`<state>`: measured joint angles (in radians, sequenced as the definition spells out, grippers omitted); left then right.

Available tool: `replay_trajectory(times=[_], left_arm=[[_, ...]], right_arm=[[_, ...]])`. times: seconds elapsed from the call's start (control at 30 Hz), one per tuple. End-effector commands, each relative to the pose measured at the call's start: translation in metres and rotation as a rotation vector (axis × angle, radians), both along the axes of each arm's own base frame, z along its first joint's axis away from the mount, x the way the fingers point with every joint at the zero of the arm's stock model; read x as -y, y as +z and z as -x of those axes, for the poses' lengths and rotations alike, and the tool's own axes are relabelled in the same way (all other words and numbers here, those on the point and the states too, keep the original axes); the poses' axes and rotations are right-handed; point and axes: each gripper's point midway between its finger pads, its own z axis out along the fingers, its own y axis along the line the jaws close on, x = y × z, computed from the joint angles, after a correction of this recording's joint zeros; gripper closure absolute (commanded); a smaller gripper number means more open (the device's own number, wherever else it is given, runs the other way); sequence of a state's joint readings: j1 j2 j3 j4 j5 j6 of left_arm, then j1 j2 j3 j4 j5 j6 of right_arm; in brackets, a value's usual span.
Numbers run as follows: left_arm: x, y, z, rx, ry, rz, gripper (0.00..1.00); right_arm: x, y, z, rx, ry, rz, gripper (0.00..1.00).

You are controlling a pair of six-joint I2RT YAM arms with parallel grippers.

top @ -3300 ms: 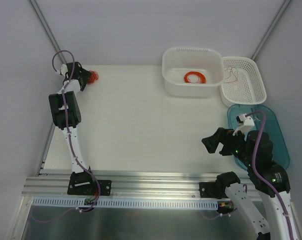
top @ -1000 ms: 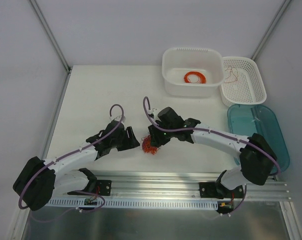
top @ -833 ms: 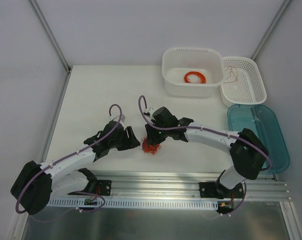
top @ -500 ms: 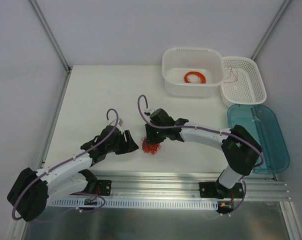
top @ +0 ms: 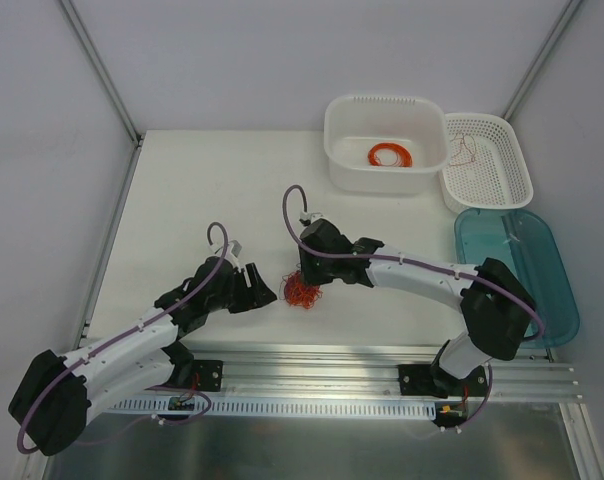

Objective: Untangle the cables

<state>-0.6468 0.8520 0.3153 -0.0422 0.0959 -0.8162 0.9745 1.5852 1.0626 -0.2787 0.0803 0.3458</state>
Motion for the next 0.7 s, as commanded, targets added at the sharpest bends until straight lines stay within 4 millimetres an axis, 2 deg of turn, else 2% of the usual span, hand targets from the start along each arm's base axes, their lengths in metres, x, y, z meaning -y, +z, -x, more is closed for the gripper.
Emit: replay_trajectory(times=[0.0, 0.13, 0.43, 0.67], left_arm=[[0.003, 0.004, 0.000, 0.020, -0.014, 0.024, 0.38], [0.004, 0.006, 0.002, 0.021, -0.026, 0.033, 0.37], [0.005, 0.005, 0.004, 0.015, -0.037, 0.034, 0.35], [0.005, 0.005, 0.004, 0.016, -0.043, 0.031, 0.34]], right_arm=[[-0.004, 0.008, -0.004, -0.010, -0.079, -0.019, 0.75], [-0.010, -0.002, -0.003, -0.033, -0.096, -0.023, 0.75], [-0.023, -0.009, -0.008, -0.050, -0.112, -0.039, 0.75], [-0.032, -0.004, -0.010, -0.040, -0.105, -0.049, 0.75]])
